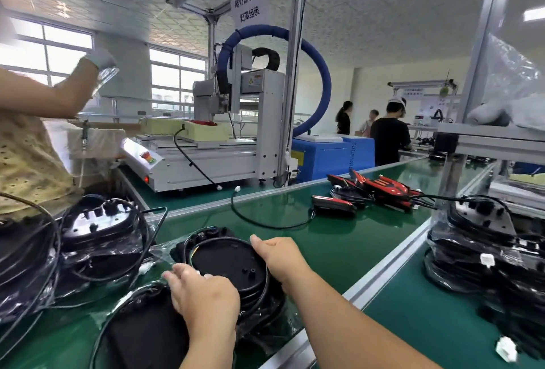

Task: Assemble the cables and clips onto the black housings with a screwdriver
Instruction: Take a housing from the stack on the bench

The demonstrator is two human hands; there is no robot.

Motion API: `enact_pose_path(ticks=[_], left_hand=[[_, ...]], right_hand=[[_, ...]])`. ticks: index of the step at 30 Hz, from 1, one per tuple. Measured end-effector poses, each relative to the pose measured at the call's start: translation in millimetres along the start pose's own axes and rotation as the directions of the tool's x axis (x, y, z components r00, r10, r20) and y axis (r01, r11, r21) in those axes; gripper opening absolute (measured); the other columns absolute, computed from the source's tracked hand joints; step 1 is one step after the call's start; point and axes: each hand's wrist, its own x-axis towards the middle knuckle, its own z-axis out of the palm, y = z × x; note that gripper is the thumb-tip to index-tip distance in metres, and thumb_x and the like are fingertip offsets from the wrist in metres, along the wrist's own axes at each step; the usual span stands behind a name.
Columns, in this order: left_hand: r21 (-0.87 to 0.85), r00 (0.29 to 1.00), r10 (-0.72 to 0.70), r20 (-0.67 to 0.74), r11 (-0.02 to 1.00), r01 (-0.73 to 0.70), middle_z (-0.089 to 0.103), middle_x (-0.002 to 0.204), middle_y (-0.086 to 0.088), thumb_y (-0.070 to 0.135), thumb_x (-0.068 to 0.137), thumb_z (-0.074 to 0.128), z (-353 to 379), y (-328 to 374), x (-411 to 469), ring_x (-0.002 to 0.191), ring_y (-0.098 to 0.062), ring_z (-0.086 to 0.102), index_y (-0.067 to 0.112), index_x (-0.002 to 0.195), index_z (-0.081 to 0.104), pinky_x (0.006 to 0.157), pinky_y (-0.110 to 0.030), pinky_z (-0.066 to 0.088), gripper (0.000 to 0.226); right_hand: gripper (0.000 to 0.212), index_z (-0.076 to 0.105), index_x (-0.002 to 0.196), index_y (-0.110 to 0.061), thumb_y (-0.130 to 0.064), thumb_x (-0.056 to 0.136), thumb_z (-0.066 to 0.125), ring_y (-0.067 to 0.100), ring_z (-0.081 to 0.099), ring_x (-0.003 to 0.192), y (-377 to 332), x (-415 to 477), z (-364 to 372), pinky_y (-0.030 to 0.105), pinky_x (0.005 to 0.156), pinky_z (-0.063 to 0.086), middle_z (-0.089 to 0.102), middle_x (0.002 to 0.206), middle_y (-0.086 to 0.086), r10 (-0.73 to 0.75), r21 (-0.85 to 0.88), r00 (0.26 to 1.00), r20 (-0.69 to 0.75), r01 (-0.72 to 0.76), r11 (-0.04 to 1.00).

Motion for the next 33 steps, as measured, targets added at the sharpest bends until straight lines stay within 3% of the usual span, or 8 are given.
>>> enact_pose_path(ticks=[2, 5, 9, 14, 21, 26, 30, 33], left_hand=[[0.016, 1.0, 0.014, 0.001, 1.0, -0.014, -0.004, 0.161, -0.008, 0.003, 0.098, 0.033, -0.2, 2.7, -4.7, 0.146, -0.031, 0.007, 0.001, 0.15, 0.013, 0.117, -0.038, 0.015, 0.056], [0.047, 0.999, 0.036, -0.003, 0.998, -0.035, -0.008, 0.161, -0.01, 0.004, 0.098, 0.034, -2.5, 3.9, -6.9, 0.147, -0.028, 0.0, 0.0, 0.15, 0.013, 0.117, -0.034, 0.006, 0.056], [0.13, 0.998, 0.062, -0.035, 0.99, -0.057, -0.009, 0.16, -0.013, 0.004, 0.097, 0.039, -10.2, 8.7, -5.6, 0.148, -0.025, -0.003, -0.001, 0.149, 0.019, 0.118, -0.041, -0.003, 0.057], [0.152, 0.971, 0.236, -0.03, 0.961, -0.229, -0.009, 0.161, -0.01, 0.003, 0.094, 0.043, -4.6, 25.5, -32.4, 0.148, -0.021, -0.008, 0.004, 0.151, 0.019, 0.117, -0.044, -0.005, 0.061], [0.098, 0.823, 0.418, 0.386, 0.868, -0.487, -0.019, 0.159, -0.003, 0.008, 0.098, 0.034, 68.6, 39.6, -125.0, 0.147, -0.016, -0.016, 0.011, 0.153, 0.005, 0.118, -0.04, -0.006, 0.063], [0.12, 0.714, 0.365, 0.597, 0.84, -0.53, -0.017, 0.159, -0.007, 0.006, 0.096, 0.031, 116.1, 43.2, -178.1, 0.147, -0.02, -0.015, 0.009, 0.152, 0.003, 0.119, -0.042, 0.0, 0.063], [0.05, 0.601, 0.339, 0.724, 0.843, -0.536, -0.011, 0.16, -0.009, 0.006, 0.095, 0.031, 153.3, 43.7, -213.9, 0.148, -0.022, -0.01, 0.006, 0.151, 0.009, 0.12, -0.04, 0.004, 0.06], [-0.013, 0.531, 0.295, 0.794, 0.882, -0.47, 0.001, 0.161, -0.01, 0.01, 0.097, 0.033, 182.3, 47.6, -233.5, 0.148, -0.025, 0.004, 0.005, 0.149, 0.017, 0.119, -0.04, 0.012, 0.055]], right_hand=[[0.043, 0.072, 0.066, -0.012, -0.041, 0.093, 0.058, 0.014, 0.056, 0.057, 0.5, 0.8, -1.5, 0.021, 0.059, 0.047, 0.065, 0.061, 0.0, 0.032, -0.028, 0.999, -0.018, -0.032, 0.999], [0.049, 0.072, 0.095, 0.002, -0.043, 0.095, 0.053, 0.019, 0.059, 0.072, 1.9, 2.5, -1.2, 0.028, 0.07, 0.048, 0.073, 0.088, 0.017, 0.062, 0.019, 0.997, -0.053, -0.061, 0.998], [0.034, 0.07, 0.086, -0.015, -0.04, 0.098, 0.051, 0.007, 0.065, 0.079, 2.1, 5.8, -7.4, 0.022, 0.072, 0.049, 0.071, 0.08, -0.005, 0.079, 0.16, 0.988, -0.137, -0.056, 0.986], [0.033, 0.066, 0.073, -0.018, -0.036, 0.098, 0.052, 0.015, 0.067, 0.085, 4.1, -1.0, -33.8, 0.034, 0.092, 0.05, 0.07, 0.082, -0.001, 0.084, 0.227, 0.963, -0.257, -0.025, 0.974], [0.033, 0.069, 0.072, -0.018, -0.033, 0.097, 0.053, 0.016, 0.068, 0.086, 28.2, -42.3, -131.5, 0.033, 0.088, 0.051, 0.073, 0.081, 0.001, 0.083, 0.222, 0.887, -0.455, 0.023, 0.975], [0.041, 0.07, 0.065, -0.009, -0.029, 0.097, 0.055, 0.023, 0.062, 0.076, 42.7, -80.7, -200.5, 0.036, 0.08, 0.05, 0.07, 0.071, 0.005, 0.1, 0.237, 0.801, -0.59, 0.053, 0.97], [0.044, 0.067, 0.059, -0.013, -0.032, 0.096, 0.056, 0.032, 0.066, 0.098, 47.5, -113.4, -247.1, 0.05, 0.096, 0.049, 0.074, 0.079, 0.007, 0.141, 0.246, 0.716, -0.683, 0.044, 0.968], [0.041, 0.067, 0.061, -0.014, -0.033, 0.096, 0.055, 0.029, 0.067, 0.095, 46.1, -134.8, -275.4, 0.049, 0.095, 0.05, 0.073, 0.086, 0.012, 0.154, 0.25, 0.655, -0.74, 0.054, 0.967]])
